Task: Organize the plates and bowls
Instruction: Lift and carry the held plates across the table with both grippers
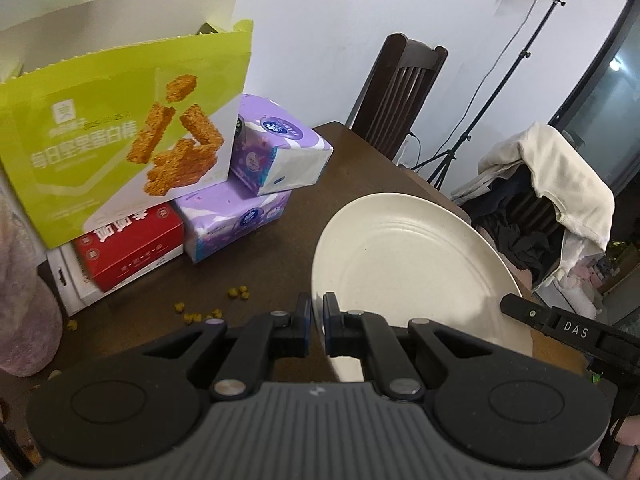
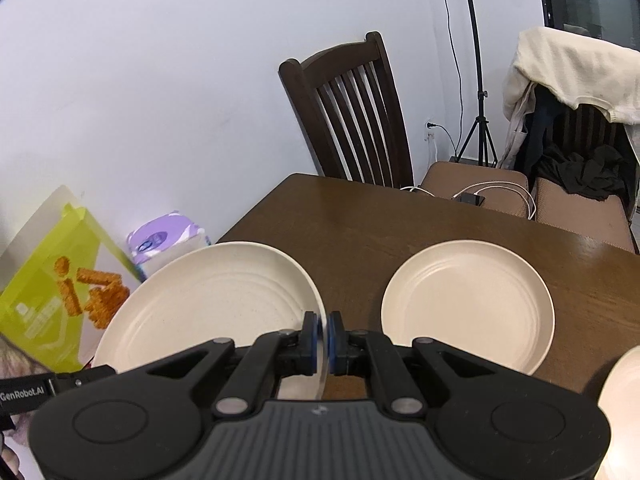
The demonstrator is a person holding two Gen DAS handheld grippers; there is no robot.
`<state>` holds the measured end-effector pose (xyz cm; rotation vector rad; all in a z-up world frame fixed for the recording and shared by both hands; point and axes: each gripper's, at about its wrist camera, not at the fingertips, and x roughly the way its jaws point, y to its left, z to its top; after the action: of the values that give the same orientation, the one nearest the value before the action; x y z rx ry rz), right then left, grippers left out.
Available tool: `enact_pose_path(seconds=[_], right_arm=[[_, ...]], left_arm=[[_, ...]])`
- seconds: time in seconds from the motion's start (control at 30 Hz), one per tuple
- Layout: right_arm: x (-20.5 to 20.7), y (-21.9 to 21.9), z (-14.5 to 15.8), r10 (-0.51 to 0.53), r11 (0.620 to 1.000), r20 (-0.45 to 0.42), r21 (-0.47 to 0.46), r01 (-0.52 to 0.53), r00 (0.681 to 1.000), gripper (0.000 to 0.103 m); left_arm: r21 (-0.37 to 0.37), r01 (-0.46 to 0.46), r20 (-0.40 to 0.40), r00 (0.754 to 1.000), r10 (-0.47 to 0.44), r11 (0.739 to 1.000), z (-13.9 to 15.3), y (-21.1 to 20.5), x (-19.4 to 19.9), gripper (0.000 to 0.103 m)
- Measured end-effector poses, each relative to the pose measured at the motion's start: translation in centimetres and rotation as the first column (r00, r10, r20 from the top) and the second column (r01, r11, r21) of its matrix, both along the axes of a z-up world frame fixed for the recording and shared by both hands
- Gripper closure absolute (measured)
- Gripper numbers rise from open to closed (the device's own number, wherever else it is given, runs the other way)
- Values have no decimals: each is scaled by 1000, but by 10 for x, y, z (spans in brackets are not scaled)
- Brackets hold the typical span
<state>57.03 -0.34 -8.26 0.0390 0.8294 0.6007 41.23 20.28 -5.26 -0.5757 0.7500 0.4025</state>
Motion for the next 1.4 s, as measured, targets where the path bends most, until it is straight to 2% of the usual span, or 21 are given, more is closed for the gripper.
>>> enact_pose_path(seconds=[0.77,1.4], right_arm=[[-102,-47,13,-83,997,30,2,83,996,98],[-178,-93,17,-165,986,35,17,165,986,98]], left_arm=[[42,113,13,993,-114,993,21,-37,-72,97],[59,201,14,979,-202,978,26,-74,-121,97]])
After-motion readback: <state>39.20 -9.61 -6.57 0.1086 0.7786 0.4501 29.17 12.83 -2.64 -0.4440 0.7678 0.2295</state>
